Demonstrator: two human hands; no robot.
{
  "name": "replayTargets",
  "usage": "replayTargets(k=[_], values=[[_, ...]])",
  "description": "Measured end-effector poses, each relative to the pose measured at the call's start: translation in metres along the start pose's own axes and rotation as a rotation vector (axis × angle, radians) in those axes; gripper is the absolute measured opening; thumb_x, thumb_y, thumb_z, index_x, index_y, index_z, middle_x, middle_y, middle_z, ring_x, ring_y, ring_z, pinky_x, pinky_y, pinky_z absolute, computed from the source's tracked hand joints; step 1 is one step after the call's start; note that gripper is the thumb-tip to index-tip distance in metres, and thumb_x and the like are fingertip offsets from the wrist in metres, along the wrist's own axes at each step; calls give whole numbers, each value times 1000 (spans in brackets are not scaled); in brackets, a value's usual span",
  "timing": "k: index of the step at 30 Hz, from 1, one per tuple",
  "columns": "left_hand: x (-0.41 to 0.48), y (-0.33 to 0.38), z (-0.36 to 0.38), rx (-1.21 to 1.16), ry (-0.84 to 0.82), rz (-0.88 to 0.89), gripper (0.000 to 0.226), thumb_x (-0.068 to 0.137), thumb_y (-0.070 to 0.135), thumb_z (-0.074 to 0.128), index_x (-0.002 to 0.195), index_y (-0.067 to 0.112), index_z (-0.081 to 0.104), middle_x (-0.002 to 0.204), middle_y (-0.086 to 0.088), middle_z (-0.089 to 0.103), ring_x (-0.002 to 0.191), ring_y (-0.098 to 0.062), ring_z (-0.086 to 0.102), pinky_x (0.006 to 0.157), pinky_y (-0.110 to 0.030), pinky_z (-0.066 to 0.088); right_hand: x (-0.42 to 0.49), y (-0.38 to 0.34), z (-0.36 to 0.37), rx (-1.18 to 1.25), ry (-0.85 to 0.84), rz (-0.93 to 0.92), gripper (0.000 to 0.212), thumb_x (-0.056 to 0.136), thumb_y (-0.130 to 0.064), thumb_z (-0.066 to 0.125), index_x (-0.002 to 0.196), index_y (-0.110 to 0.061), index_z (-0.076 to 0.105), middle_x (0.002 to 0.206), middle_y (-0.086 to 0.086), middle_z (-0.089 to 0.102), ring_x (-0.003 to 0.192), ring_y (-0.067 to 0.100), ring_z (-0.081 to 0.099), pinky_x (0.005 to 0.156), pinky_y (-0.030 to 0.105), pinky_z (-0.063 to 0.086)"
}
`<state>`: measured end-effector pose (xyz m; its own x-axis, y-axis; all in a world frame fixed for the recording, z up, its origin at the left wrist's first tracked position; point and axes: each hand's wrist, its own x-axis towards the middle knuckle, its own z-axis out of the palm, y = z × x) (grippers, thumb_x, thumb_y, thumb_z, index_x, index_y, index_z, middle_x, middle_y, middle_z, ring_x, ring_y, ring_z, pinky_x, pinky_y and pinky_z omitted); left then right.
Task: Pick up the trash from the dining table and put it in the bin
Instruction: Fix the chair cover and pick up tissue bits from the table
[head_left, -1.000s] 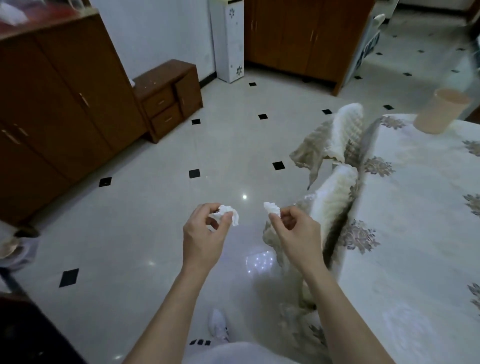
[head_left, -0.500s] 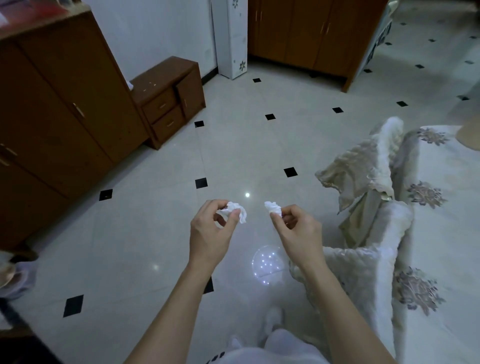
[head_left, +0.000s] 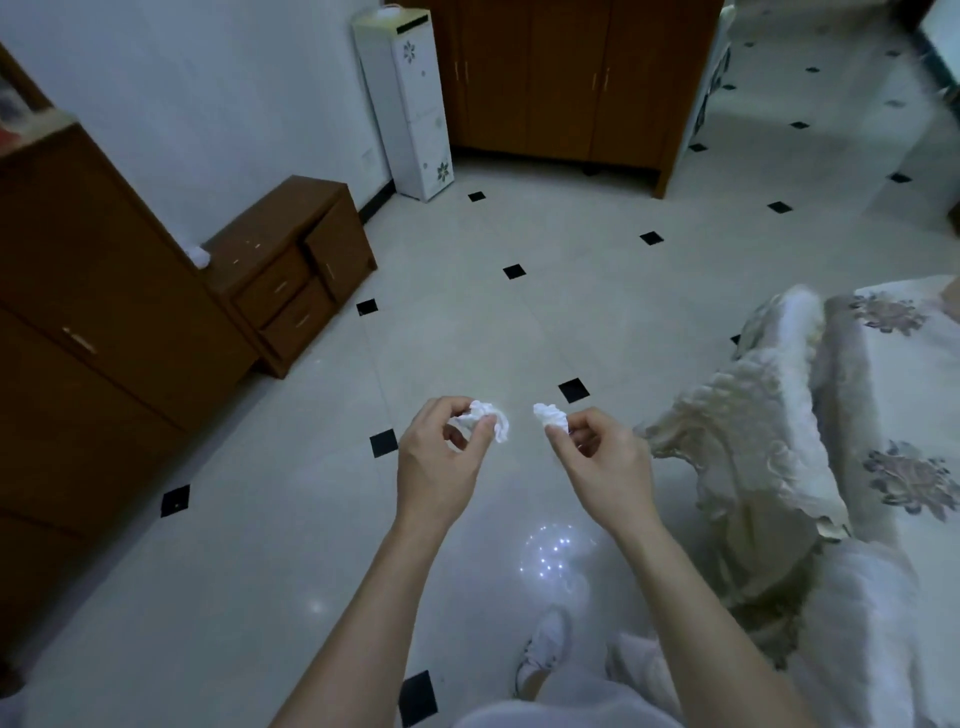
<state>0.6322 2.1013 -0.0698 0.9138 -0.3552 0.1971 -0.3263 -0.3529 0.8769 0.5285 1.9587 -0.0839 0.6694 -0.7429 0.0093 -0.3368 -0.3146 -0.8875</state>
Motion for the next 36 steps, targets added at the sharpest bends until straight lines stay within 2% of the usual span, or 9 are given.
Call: replayTargets(k=[6,12,15,18,22,26,31,36], values=[[93,30,61,-28,-64,29,8,86,25,73,86,25,65,93,14,66,68,-8,60,61,-13,42,106,-10,-28,19,125,13,16,86,-35,70,76,-24,65,66,-8,64,65,3,59,57,10,41],[157,40,109,-52,-135,35,7,86,24,72,88,25,66,93,13,65,71,-7,60,63,-15,44,170,-1,-37,21,144,52,17,87,-34,70,76,-22,65,65,-6,64,63,7,58,54,11,40],[189,42,131,-71,-163,48,10,86,23,72,86,29,64,92,14,66,70,-9,59,62,-16,45,206,5,-39,21,185,62,16,86,-34,70,76,-23,65,65,-5,64,62,9,59,57,15,43],[228,38,155,-80,-182,54,8,86,24,73,88,27,66,94,14,66,70,-8,60,64,-18,46,243,8,-37,4,199,71,16,87,-33,70,76,-22,65,63,-6,64,62,8,58,54,11,40],[284,34,190,-95,-213,62,9,86,27,73,90,26,65,94,14,66,71,-8,60,65,-18,46,300,10,-34,-14,224,86,16,87,-34,71,76,-22,66,63,-7,64,61,6,58,56,11,41],[359,38,228,-144,-282,87,6,87,25,72,87,26,66,92,15,65,69,-8,58,63,-17,45,378,6,-30,-32,260,109,15,87,-38,68,79,-25,66,67,-7,66,60,6,58,56,15,42],[449,55,265,-189,-376,139,7,86,23,72,89,25,66,92,15,66,68,-7,58,62,-12,43,466,-14,-35,-63,370,133,16,87,-38,68,78,-24,66,67,-8,65,61,6,58,55,12,40],[511,68,306,-205,-477,165,9,87,24,72,87,31,65,93,16,66,69,-7,59,62,-12,43,521,-8,-44,-77,452,201,20,86,-42,68,76,-24,65,66,-8,64,60,7,58,54,12,39]])
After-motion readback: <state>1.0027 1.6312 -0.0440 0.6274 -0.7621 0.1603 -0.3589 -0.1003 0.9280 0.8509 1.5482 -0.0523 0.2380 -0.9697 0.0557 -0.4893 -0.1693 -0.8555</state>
